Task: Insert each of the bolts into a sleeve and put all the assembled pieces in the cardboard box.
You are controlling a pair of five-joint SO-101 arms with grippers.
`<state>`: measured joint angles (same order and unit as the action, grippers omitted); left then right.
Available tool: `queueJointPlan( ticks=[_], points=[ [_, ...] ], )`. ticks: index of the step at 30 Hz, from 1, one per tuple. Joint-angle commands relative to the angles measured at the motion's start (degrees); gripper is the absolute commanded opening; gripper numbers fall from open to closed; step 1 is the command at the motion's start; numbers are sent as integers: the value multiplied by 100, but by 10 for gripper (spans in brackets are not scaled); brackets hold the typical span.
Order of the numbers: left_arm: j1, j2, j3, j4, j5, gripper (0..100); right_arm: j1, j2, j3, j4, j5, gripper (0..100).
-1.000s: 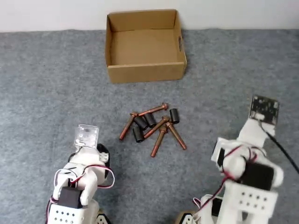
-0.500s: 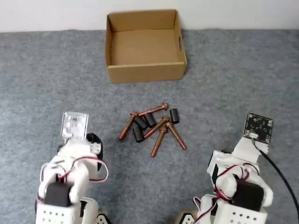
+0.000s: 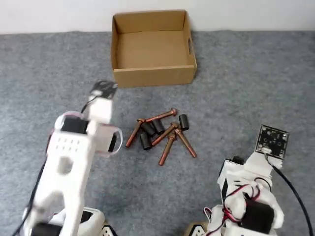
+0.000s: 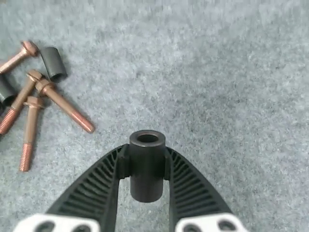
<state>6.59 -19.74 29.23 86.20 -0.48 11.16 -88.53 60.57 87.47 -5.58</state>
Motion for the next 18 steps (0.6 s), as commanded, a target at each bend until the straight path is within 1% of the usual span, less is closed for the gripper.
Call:
queueJointPlan(
  ticks=[1, 4, 8, 10, 12, 14, 18],
  points=[
    [281, 1257, -1437, 475, -466, 6, 66, 13, -35, -136, -18, 8],
    [466, 2171, -2457, 800, -615, 6, 66, 13, -35, -136, -18, 8],
    [589, 3165, -3626, 1134, -633, 6, 75, 13, -26, -136, -18, 8],
    [651, 3613, -4110, 1319, -686, 35, 75, 13, -26, -136, -18, 8],
    [677, 4000, -4418, 1424, -853, 93, 75, 13, -26, -136, -18, 8],
    [642, 4299, -4655, 1424, -897, 128, 75, 13, -26, -136, -18, 8],
    [668, 4774, -5156, 1407, -1046, 133, 75, 13, -9, -136, -9, 8]
  ],
)
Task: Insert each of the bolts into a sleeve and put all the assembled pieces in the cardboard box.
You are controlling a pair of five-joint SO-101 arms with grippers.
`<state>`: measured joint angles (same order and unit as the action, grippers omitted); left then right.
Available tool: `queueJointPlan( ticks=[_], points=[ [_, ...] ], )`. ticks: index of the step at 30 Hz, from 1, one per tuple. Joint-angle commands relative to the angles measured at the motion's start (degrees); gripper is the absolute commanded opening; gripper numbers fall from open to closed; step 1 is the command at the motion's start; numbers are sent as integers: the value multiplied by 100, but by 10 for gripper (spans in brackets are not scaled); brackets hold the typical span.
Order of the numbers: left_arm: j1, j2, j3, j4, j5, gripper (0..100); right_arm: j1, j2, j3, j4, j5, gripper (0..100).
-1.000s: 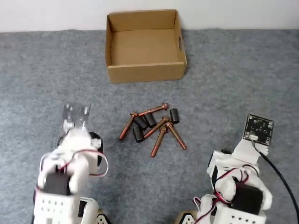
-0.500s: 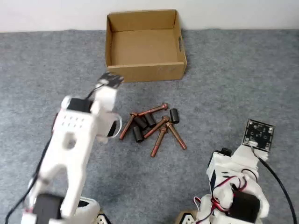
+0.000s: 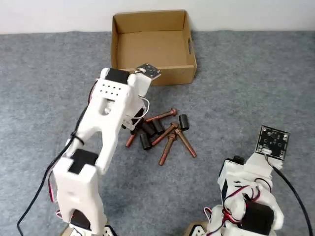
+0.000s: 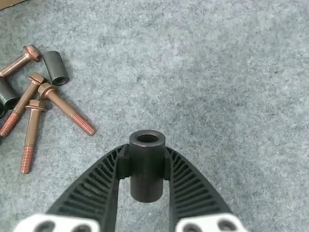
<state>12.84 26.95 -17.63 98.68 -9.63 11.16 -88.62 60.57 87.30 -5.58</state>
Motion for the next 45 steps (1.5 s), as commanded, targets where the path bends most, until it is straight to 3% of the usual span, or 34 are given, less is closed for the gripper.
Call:
queueJointPlan(
  ticks=[1, 27, 33, 39, 45],
  points=[
    [44, 202, -593, 114, -132, 133, 75, 22, 0, -127, -9, 8],
    [0, 3244, -3222, 9, -105, 131, 75, 22, 18, -127, -9, 8],
    [62, 3314, -3451, 0, -105, 2, 75, 13, 18, -127, -9, 8],
    [79, 3121, -3319, 193, -97, 4, 66, 13, 18, -127, -9, 8],
    [105, 2057, -2290, 185, 123, 4, 66, 13, 0, -127, -18, 8]
  ],
)
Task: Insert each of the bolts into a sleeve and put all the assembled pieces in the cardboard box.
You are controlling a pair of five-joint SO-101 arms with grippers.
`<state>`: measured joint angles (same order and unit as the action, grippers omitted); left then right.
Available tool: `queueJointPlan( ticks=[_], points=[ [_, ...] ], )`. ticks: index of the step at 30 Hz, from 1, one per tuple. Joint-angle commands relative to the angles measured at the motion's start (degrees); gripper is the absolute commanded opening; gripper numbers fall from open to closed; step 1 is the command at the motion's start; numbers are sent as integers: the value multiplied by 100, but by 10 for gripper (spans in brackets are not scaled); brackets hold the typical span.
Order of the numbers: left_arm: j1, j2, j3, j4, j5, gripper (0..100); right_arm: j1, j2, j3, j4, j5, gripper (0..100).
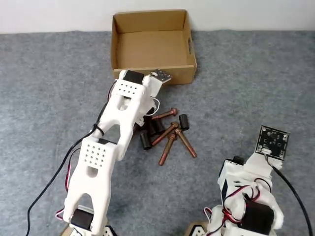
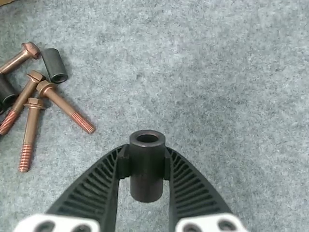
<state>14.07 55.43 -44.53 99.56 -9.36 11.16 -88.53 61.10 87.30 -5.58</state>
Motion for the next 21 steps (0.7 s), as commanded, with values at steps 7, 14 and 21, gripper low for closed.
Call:
queueJointPlan(
  ticks=[7, 14, 21],
  points=[
    [-53, -2804, 2026, 70, 88, 4, 66, -40, -62, -127, -18, 8],
    [62, -4862, 3565, 35, 114, 4, 40, -752, -35, -127, -18, 8],
    [299, -6769, 5490, 88, 853, 4, 31, -901, -35, -127, -18, 8]
  ],
)
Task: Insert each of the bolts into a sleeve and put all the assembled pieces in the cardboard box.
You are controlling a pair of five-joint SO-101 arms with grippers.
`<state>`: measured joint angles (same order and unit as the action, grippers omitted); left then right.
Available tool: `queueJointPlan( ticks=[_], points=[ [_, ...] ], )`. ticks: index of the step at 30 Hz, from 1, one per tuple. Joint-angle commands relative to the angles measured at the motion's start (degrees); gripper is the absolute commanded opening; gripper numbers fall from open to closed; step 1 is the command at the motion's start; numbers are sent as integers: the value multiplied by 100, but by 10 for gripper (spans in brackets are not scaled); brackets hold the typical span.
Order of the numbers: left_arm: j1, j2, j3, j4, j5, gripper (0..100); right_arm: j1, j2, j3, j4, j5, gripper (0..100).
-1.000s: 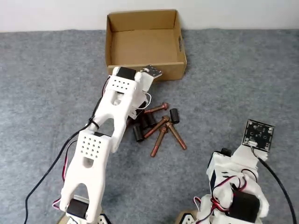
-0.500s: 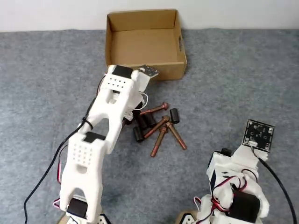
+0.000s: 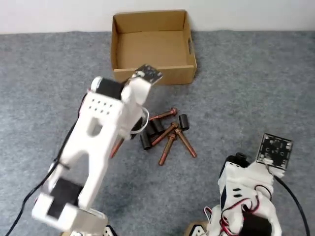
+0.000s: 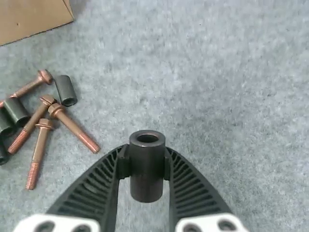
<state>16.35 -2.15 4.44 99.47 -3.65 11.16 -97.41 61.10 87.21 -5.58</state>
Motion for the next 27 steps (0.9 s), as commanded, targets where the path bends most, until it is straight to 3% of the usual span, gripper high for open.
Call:
queueJointPlan(
  ticks=[1, 8, 11, 15, 21, 27],
  points=[
    [105, -1292, 822, 97, 273, 4, 31, -13, -35, -119, -18, 8],
    [114, -3455, 1666, -747, 879, 4, 4, -22, -123, -119, -62, 8],
    [114, -4273, 1903, -1266, 1266, 4, -321, -22, -132, -119, -70, 8],
    [114, -5160, 2255, -1705, 1873, 4, -1095, -22, -141, -321, -79, 8],
    [158, -6637, 3178, -2400, 2611, 4, -2536, 31, -132, -1437, -18, 8],
    [158, -8835, 4655, -3789, 2708, 4, -3987, 40, -35, -1596, 53, 8]
  ],
)
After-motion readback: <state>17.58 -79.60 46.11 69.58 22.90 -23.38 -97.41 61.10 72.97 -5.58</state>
